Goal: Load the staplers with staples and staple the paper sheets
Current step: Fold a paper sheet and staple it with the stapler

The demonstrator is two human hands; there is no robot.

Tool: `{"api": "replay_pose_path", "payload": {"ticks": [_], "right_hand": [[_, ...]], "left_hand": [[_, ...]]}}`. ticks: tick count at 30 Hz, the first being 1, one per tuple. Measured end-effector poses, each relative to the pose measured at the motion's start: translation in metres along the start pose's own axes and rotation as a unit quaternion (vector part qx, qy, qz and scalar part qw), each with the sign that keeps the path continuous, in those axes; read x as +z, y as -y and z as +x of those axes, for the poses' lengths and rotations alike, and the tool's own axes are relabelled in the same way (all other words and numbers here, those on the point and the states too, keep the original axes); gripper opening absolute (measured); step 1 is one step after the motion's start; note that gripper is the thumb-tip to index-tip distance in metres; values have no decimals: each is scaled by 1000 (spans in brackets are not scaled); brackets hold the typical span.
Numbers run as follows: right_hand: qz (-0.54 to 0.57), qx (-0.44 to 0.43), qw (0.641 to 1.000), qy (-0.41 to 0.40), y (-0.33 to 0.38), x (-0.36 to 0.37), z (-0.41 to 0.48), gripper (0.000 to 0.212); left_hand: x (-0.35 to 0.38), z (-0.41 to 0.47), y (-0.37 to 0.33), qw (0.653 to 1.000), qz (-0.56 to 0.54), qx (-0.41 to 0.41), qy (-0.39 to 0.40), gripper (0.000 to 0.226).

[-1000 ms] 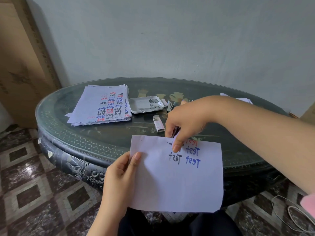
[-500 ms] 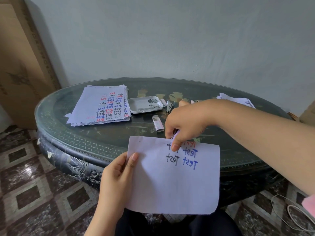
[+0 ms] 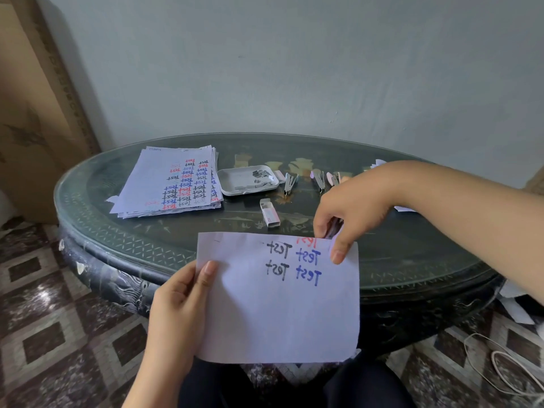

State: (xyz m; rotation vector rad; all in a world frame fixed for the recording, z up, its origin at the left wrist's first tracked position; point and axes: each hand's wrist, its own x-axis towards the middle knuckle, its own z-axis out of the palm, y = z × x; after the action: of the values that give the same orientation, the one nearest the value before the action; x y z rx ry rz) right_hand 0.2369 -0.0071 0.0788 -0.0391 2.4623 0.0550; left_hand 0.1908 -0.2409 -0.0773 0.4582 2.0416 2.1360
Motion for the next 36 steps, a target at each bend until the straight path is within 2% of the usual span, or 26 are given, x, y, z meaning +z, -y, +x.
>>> {"api": "replay_pose_path", "payload": {"ticks": [3,14,22,25,27,29,30,32,33,34,36], "right_hand": [[5,22,1000,9,-5,1,-6,43],[-17,21,1000,11,-6,6,-6,38],[-62,32,997,-16,-11,12,3,30],[-13,15,1000,-21,-16,16,3,27],[60,4,998,-33,-24,19,-1,32],[176,5,982,-73,-36,30,-4,35],[246,15,963,-111,-43,40,-2,33],[383,68,895,-219,-55,72,15,28],[415,109,859,-280,-59,89,29,25],[401,154,840,-332,-64,106,45,22],[295,234,849,-370,-65,132,71,23]], "left_hand": [[-1,0,0,1000,12,8,1,22],[1,-1,-3,1000,12,13,7,26],[3,-1,-1,1000,12,8,8,27],[3,-1,-2,1000,17,5,3,27],[2,1,0,1000,27,-3,-2,27],[0,5,2,999,31,-18,-5,26],[0,7,3,999,30,-25,-8,24],[-2,12,4,998,49,-23,-20,26],[-2,15,4,997,65,-16,-27,31],[-3,17,4,996,76,-9,-33,35],[-4,21,4,995,92,-6,-35,37]]}}
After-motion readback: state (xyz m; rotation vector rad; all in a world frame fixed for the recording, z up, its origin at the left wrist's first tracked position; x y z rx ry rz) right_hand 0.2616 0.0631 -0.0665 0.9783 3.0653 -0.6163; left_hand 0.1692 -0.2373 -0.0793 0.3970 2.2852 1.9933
